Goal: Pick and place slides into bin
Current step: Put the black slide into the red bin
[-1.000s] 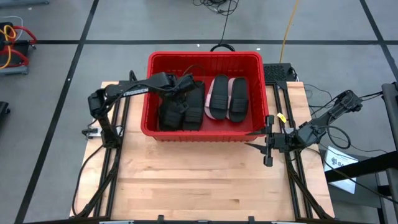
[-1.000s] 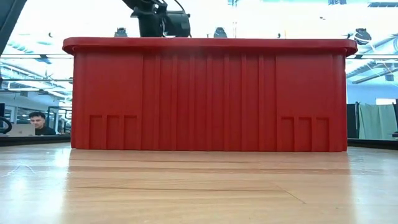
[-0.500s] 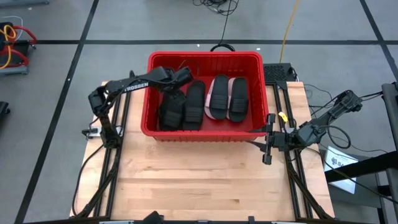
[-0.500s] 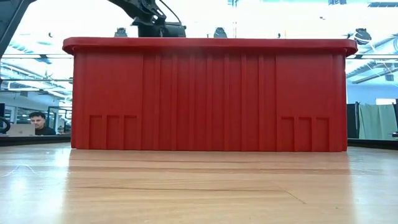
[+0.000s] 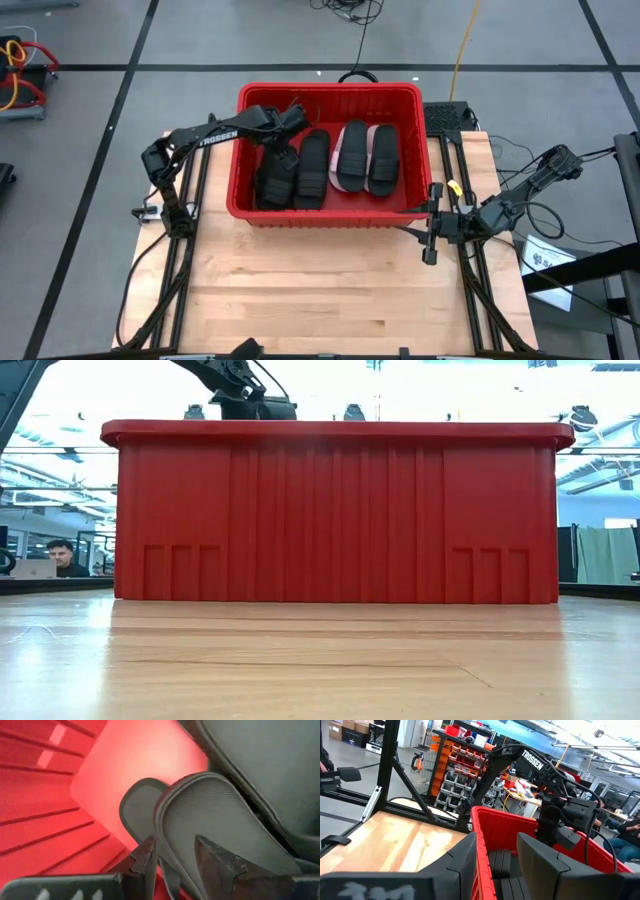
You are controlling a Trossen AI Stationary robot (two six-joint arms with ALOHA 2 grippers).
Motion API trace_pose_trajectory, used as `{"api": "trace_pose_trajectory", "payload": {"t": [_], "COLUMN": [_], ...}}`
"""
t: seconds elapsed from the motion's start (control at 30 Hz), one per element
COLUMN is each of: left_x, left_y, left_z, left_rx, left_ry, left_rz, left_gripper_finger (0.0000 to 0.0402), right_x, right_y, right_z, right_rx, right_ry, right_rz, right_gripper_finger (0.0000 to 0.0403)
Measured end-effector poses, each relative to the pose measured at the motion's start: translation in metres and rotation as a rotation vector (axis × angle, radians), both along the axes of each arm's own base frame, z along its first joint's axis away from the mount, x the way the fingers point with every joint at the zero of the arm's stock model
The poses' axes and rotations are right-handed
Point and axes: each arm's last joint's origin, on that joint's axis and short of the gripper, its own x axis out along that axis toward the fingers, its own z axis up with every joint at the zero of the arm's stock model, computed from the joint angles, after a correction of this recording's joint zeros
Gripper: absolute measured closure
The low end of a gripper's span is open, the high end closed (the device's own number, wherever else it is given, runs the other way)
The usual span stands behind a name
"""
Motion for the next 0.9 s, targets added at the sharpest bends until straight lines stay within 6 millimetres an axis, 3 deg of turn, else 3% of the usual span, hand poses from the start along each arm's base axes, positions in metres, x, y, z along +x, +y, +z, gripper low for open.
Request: {"api": "trace_pose_trajectory", "payload": {"t": [0.33, 0.9], "left_x": [0.005, -0.005], "left_y": [0.008, 0.02], "left_z": [-0.004, -0.006], "left_rx": [0.051, 0.037], "left_ry": [-0.012, -0.003], "left_rz": [0.004, 0.056], "left_gripper_finger": [0.0275, 0.0275], "right_x": [0.0, 0.0], "right_y": [0.0, -0.001], "right_z": [0.0, 0.0], "right_rx": [-0.008, -0.013], "right_ry": [0.001, 0.0], "right_rz": [-0.007, -0.027], "right_gripper_finger": [0.0273, 0.0273]}}
